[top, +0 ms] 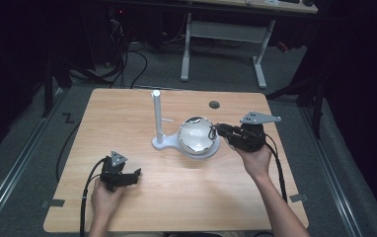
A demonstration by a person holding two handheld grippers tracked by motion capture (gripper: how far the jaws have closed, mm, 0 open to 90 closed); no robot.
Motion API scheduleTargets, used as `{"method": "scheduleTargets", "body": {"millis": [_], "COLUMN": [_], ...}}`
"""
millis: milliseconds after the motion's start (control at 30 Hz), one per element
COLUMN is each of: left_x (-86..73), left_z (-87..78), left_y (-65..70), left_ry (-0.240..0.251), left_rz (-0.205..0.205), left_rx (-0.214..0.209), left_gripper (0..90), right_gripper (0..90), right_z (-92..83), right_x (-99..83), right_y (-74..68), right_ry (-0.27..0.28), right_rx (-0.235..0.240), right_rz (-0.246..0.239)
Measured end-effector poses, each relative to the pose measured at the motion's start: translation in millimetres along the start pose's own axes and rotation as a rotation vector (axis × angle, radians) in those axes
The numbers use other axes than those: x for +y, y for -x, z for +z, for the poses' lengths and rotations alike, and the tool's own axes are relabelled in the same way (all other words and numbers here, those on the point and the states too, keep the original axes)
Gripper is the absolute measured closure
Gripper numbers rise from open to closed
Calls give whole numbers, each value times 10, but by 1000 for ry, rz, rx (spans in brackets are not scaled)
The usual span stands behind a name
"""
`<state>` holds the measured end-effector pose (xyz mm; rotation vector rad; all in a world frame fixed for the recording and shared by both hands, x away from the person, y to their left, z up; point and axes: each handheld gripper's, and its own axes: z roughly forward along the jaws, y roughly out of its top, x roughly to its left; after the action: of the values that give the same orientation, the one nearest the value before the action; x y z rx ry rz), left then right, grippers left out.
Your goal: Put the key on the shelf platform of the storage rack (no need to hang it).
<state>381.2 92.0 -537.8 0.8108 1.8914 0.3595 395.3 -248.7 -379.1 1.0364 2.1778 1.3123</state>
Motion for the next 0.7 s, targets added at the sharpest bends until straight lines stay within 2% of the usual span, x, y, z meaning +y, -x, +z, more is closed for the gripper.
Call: {"method": "scheduleTargets", "body": {"millis": [100,133,233,467,700], "left_x": [53,66,28,20,21], "left_z": [29,44,32,22,17], "left_y": [-3,-2,3,7,-2], "left_ry": [30,32,37,30,25], "left_rz": [-42,-45,-31,-34,-20], "left_rx": [30,29,34,32,19], "left_gripper": [190,191,188,188,197], "right_gripper": [749,749,749,749,749], "right_z": [21,52,135,364,549], "right_x": [20,21,3,-40,-72], "right_y": [-30,-39,-25,31,37], "right_ry": [-6,-17,-41,-70,-112], "right_rx": [2,1,3,13,11], "right_rz": [-15,-17,-7,23,20]}}
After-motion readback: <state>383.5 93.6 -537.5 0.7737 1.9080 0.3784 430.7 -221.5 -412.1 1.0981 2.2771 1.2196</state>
